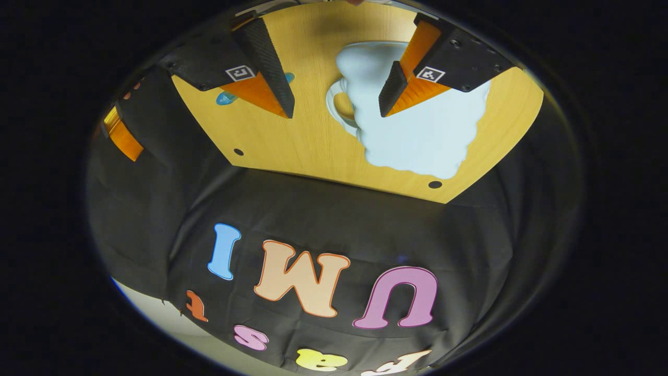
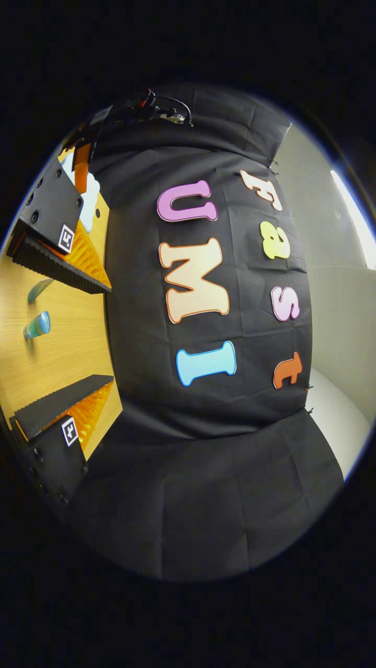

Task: First open the suitcase, pack the skin care products into it, and then close the suitcase.

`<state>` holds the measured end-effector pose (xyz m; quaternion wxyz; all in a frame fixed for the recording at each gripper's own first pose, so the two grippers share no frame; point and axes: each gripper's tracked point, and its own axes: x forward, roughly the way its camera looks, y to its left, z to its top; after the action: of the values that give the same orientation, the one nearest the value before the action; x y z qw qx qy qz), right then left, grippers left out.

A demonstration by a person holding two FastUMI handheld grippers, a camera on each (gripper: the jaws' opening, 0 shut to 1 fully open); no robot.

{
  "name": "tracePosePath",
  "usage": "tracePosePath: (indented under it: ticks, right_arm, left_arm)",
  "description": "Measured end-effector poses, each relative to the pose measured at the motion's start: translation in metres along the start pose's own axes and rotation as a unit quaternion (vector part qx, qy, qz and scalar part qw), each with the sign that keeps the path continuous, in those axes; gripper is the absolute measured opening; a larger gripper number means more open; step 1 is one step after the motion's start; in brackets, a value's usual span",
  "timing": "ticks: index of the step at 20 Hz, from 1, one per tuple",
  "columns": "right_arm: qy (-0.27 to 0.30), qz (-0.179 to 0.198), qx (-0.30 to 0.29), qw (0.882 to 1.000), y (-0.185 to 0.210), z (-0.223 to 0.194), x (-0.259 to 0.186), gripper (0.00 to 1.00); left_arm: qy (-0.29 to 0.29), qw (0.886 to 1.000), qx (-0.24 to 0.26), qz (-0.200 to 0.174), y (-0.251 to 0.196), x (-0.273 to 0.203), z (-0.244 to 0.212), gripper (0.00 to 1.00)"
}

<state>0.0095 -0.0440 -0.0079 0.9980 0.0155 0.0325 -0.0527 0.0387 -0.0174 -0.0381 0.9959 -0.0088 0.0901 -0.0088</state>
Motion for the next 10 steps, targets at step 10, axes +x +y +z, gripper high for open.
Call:
tracePosePath:
  ticks: [10]
  right_arm:
    - [0.019,-0.001,0.009,1.000,-0.011,-0.019,0.008,0.98]
  left_arm:
    - [0.098,0.995,0.016,-0.023,-0.018,0.045,-0.014,0.95]
